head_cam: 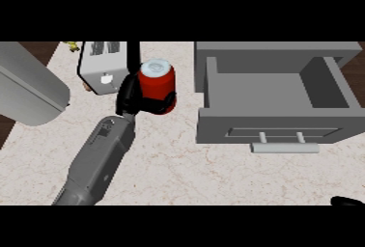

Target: Pick up the can, place it into the drawer and close the drawer

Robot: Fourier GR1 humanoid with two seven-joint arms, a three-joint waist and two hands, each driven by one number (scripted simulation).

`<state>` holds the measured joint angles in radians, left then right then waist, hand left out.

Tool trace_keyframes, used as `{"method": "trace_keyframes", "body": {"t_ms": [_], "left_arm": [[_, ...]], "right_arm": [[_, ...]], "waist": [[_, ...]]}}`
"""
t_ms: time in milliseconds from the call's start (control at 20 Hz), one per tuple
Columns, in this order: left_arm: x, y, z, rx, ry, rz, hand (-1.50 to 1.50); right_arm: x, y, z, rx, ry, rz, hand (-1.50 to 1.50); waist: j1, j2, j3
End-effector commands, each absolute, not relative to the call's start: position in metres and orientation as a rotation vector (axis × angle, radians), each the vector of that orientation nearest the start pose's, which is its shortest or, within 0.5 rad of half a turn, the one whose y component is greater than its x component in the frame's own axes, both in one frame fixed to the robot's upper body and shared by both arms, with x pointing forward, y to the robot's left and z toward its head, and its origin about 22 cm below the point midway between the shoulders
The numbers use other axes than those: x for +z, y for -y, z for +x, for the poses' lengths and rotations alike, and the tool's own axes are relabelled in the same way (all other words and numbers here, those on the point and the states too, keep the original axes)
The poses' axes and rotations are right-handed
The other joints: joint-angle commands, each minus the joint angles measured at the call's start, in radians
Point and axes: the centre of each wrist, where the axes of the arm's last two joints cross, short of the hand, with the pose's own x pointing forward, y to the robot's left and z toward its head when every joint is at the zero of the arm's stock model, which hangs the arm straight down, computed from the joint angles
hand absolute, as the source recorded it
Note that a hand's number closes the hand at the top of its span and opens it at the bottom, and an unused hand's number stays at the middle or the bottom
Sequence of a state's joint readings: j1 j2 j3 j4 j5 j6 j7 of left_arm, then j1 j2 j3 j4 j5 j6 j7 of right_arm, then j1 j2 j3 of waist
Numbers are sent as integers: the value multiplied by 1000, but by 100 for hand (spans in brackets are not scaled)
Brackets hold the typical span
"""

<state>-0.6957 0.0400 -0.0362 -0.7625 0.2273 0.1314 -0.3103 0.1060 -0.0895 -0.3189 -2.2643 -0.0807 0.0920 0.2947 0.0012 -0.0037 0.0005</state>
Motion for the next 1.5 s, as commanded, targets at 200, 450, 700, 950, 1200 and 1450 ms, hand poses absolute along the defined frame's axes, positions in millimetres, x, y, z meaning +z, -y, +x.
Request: {"method": "trace_keyframes", "body": {"t_ms": [200, 450, 700, 950, 1200, 1450], "left_arm": [[106, -117, 399, -67, 1691, -179, 150], [155, -80, 407, -112, 1736, -164, 150], [202, -46, 410, -134, 1742, -148, 150], [235, -20, 416, -183, 1709, -145, 150], [244, -7, 427, -188, 1679, -106, 150], [265, 14, 424, -205, 1699, -78, 150]], "right_arm": [[152, 294, 168, -68, 1880, -298, -150], [154, 298, 166, -41, 1862, -294, -150], [153, 298, 170, -59, 1898, -303, -150], [153, 303, 183, -62, 1883, -279, -150], [170, 305, 177, -60, 1903, -256, -150], [161, 295, 174, -47, 1898, -279, -150]], "waist": [[-1, 0, 0], [-10, 3, 0], [-19, 5, 0], [-29, 8, 0], [-48, 14, 1], [-57, 15, 1]]}}
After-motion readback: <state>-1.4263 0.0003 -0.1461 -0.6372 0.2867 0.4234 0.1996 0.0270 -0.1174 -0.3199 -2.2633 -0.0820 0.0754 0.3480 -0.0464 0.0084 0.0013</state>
